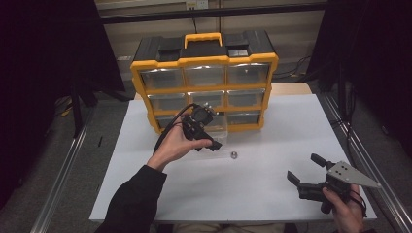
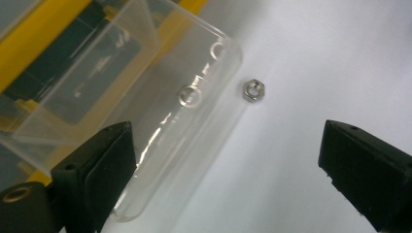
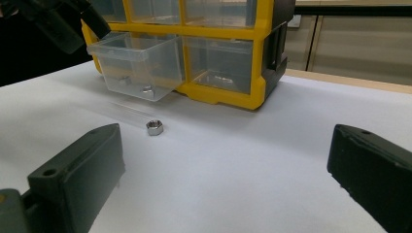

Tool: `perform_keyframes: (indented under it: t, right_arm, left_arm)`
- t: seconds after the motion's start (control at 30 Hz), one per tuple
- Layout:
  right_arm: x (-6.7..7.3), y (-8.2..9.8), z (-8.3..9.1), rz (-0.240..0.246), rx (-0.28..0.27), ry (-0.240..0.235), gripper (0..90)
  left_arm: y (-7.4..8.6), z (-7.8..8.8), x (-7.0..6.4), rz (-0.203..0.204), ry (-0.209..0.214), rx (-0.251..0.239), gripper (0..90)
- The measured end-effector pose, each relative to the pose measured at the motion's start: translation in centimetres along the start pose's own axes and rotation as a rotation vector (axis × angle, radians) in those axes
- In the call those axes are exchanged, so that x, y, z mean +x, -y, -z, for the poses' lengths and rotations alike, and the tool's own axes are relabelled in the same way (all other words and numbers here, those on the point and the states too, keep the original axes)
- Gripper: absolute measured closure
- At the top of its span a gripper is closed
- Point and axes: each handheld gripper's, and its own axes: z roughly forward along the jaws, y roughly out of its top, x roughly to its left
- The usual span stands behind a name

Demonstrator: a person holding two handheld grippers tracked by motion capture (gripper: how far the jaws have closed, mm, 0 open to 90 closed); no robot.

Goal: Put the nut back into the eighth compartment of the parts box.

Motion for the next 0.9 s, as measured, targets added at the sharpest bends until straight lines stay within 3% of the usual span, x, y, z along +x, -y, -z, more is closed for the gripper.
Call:
perform_keyframes:
  t: [0.1, 0.13, 0.3, 0.57, 0.9]
  right_arm:
    - [0.0, 0.0, 0.0, 0.000, 0.000, 0.000, 0.0]
    - [0.0, 0.0, 0.0, 0.000, 0.000, -0.001, 0.0]
    - [0.0, 0.0, 0.0, 0.000, -0.002, 0.001, 0.0]
    - [0.0, 0.0, 0.0, -0.001, -0.001, 0.001, 0.0]
    - [0.0, 0.0, 0.0, -0.002, 0.000, 0.000, 0.0]
  left_arm:
    - [0.2, 0.1, -0.3, 0.017, 0.013, -0.007, 5.2]
    - [0.3, 0.1, -0.4, 0.011, -0.001, -0.010, 5.1]
    - [0.5, -0.3, -1.2, -0.003, 0.021, -0.007, 5.2]
    - [1.1, -0.5, -2.4, 0.007, -0.003, -0.024, 6.1]
    - [1.4, -2.1, -3.8, -0.007, 0.024, 0.012, 6.2]
